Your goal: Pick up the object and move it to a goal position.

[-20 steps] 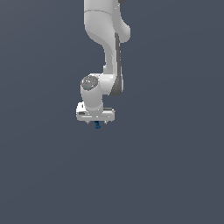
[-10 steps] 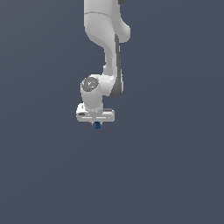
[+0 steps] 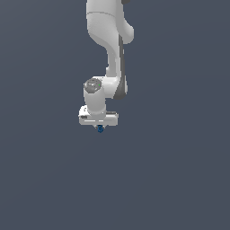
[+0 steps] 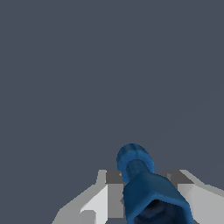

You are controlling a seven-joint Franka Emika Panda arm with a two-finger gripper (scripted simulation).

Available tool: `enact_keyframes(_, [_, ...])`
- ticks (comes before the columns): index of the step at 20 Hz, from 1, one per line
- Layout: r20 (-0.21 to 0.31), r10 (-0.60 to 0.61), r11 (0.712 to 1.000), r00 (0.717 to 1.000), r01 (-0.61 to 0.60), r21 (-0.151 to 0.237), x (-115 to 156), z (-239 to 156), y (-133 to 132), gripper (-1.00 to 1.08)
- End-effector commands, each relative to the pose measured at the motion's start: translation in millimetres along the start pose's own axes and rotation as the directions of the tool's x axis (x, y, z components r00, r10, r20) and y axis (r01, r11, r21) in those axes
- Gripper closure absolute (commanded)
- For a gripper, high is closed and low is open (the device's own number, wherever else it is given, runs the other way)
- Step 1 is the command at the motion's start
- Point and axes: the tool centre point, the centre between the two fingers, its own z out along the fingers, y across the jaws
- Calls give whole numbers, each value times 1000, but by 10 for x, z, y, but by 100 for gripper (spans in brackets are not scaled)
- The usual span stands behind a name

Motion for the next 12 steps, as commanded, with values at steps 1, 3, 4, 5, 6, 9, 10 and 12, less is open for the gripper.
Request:
enact_keyframes(1, [-13,7,1000,1000,-7,-5,40,-42,-26,108])
enact_keyframes(3, [-28,17,1000,999,-17,-11,85,-88,-54,108])
enact_keyframes(4, [-37,22,1000,999,-23,-14,111,-116,-70,108])
enact_keyframes(5, [-46,28,999,999,-29,-18,139,-146,-88,108])
enact_keyframes(6, [-57,35,999,998,-36,-22,169,-179,-107,108])
enact_keyframes(9, [-92,56,998,994,-60,-34,270,-292,-171,108])
enact_keyframes(10, [-105,64,997,992,-68,-39,307,-335,-194,108])
enact_keyframes(12, [-133,80,995,988,-87,-48,384,-426,-243,108])
